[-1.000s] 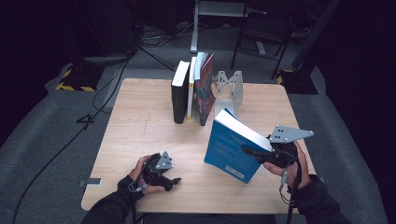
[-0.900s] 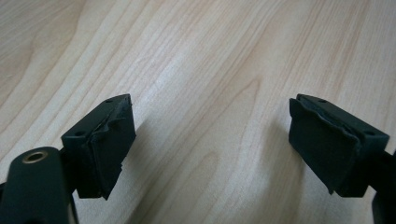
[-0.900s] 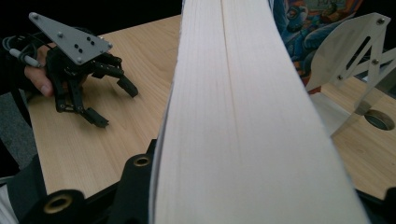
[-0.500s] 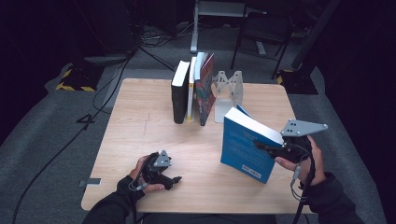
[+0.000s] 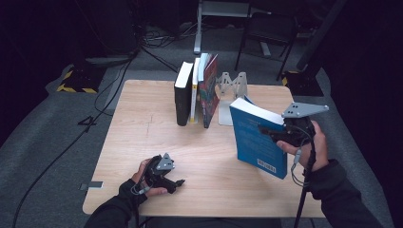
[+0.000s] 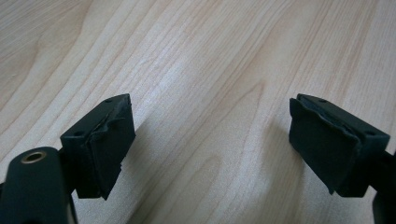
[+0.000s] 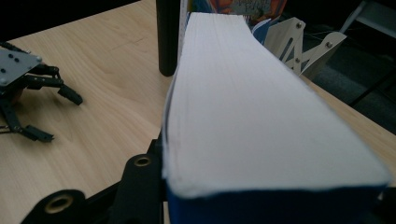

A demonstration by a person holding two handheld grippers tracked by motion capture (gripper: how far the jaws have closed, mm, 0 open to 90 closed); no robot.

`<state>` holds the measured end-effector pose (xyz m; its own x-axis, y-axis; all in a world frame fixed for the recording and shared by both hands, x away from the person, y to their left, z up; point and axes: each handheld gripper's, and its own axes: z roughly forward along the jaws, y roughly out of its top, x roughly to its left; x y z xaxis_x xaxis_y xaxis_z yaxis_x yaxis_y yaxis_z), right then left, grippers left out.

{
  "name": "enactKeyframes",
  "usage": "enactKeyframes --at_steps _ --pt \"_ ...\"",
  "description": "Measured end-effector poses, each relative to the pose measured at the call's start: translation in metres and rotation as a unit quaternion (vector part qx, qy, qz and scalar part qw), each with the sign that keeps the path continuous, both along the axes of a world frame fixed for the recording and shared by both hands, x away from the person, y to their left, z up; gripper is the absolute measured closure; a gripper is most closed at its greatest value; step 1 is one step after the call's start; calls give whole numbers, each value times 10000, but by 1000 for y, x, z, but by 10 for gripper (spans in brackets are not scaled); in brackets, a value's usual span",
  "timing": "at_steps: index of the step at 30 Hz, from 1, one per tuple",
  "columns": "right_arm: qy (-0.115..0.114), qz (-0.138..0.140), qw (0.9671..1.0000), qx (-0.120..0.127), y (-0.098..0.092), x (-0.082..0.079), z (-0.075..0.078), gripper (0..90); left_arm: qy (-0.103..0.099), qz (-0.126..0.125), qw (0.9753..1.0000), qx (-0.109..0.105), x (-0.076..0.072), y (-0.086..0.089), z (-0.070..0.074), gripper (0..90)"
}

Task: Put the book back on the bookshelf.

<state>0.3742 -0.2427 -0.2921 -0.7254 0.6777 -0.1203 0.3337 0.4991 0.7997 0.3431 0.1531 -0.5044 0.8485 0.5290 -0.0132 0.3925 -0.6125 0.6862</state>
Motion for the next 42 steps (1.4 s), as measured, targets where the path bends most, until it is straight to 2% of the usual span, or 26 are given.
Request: enactKeyframes --at_steps 5,6,19,21,28,33,42 --pt "-124 2 9999 -57 11 17 5 608 11 -13 10000 -9 0 0 0 149" --pt "-124 2 9999 -57 11 17 5 608 11 -13 10000 -9 0 0 0 149" --pt "-163 -212 9996 15 34 63 -1 607 23 43 10000 -1 1 -1 0 125" --pt "-169 -232 9996 11 35 65 -2 607 21 39 10000 1 1 -1 0 125" --pt "-253 -384 9986 257 39 87 -2 607 18 41 10000 10 1 -1 0 121" --pt "-363 -616 9966 408 45 112 0 607 23 111 9999 6 2 -1 0 120" --pt "-317 -867 9945 496 50 145 -6 607 24 147 9999 4 2 -1 0 120"
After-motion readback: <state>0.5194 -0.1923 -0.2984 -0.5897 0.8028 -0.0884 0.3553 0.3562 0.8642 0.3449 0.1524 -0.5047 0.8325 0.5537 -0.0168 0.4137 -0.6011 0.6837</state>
